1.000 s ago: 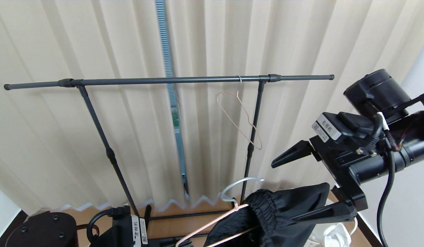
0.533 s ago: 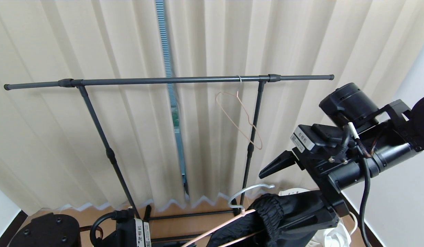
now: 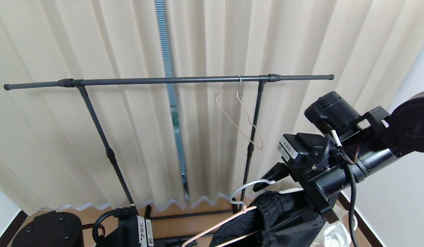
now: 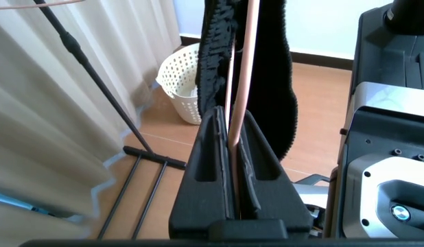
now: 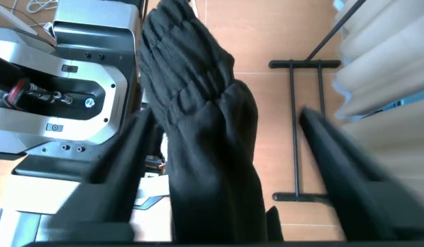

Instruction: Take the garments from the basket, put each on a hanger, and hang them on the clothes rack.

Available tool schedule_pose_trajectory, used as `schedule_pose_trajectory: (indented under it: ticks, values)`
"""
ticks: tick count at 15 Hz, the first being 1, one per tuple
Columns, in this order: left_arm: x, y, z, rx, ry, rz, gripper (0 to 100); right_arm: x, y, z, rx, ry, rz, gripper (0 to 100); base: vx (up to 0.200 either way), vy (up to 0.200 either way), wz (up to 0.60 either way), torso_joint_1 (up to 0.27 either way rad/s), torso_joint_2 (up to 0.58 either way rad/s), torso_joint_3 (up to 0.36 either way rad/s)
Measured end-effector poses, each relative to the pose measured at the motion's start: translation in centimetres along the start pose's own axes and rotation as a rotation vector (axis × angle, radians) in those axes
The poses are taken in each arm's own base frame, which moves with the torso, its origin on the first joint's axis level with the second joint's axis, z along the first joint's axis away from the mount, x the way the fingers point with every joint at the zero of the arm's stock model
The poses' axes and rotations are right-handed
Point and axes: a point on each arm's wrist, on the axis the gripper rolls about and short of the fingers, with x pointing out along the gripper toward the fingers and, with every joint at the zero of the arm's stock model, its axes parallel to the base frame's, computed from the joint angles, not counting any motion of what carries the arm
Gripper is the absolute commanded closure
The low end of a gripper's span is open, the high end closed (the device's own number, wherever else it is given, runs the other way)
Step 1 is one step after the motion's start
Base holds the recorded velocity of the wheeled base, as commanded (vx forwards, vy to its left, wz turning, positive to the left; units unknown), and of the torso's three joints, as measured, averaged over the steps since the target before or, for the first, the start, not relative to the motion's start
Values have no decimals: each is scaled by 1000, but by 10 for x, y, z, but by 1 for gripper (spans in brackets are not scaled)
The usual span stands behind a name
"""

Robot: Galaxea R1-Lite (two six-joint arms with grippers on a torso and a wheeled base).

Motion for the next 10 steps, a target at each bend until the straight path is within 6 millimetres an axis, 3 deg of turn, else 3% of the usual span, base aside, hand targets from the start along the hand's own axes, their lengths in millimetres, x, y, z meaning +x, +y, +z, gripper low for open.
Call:
schedule_pose_trajectory:
  ticks: [10]
  values:
    - [0, 4, 1, 3, -27, 23, 100, 1, 3, -1, 0, -1, 2, 100, 0, 0, 0, 0, 0, 0]
